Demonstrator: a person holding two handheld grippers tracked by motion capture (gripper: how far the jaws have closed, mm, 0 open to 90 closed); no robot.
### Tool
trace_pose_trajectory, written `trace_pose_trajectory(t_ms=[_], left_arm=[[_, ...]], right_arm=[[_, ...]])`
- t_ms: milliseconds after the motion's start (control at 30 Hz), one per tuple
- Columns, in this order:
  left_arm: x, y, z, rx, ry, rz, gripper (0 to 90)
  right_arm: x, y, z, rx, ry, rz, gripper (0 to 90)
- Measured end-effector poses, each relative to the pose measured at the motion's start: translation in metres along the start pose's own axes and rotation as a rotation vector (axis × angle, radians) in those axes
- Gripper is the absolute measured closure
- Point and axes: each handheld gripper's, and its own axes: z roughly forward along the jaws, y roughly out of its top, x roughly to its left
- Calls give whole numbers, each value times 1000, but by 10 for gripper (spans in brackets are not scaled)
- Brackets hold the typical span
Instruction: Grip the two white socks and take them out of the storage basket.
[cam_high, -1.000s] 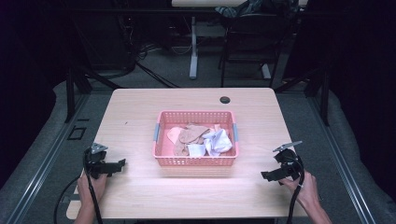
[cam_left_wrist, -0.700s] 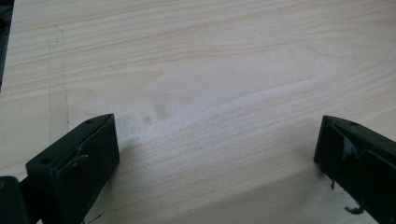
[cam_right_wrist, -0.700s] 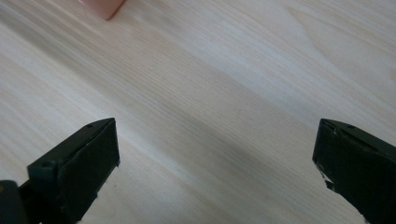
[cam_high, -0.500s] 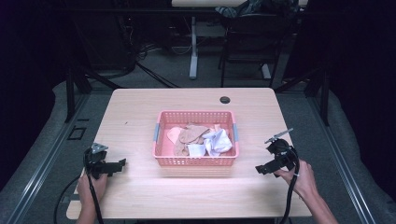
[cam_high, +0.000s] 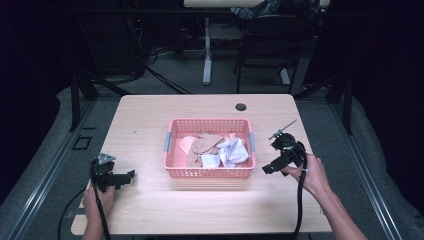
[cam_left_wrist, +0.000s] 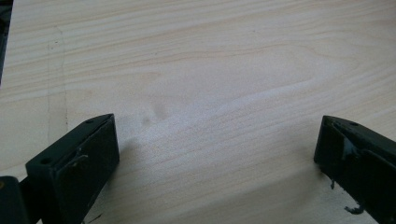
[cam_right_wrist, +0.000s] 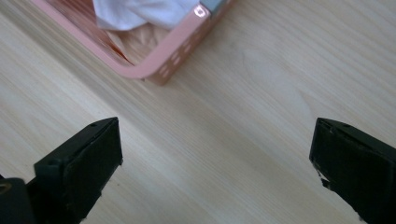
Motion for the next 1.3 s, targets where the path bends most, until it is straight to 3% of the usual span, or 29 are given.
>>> trace_pose_trajectory(t_ms=[233,267,400,533,1100,1300], left_arm=[[0,0,0,2,0,2,0],[0,0,0,0,0,0,0],[0,0,0,2,0,3,0],[0,0,0,0,0,0,0],[0,0,0,0,0,0,0],[0,0,0,2,0,2,0]], right_arm=[[9,29,-3,16,14,-35,24],[12,33,-1,-10,11,-25,32],[20,48,-1,-20,12,-46,42],[25,62,4,1,30,-63,42],[41,99,37,23,48,-61,144],[43,107,49,56,39,-58,186]])
